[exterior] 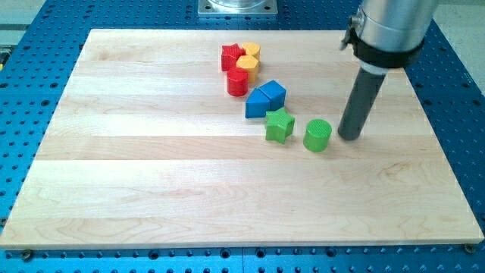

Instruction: Push the green blocks at top left corner

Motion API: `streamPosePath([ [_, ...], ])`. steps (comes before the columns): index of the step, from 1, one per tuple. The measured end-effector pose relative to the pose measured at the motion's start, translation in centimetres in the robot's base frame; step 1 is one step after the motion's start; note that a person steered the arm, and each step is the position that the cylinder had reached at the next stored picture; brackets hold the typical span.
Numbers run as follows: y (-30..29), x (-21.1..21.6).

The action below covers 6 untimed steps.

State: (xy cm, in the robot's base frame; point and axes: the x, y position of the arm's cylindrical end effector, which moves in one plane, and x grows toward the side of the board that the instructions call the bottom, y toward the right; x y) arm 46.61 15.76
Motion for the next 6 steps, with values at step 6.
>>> streamPosePath([
  [6, -27.5, -2.7],
])
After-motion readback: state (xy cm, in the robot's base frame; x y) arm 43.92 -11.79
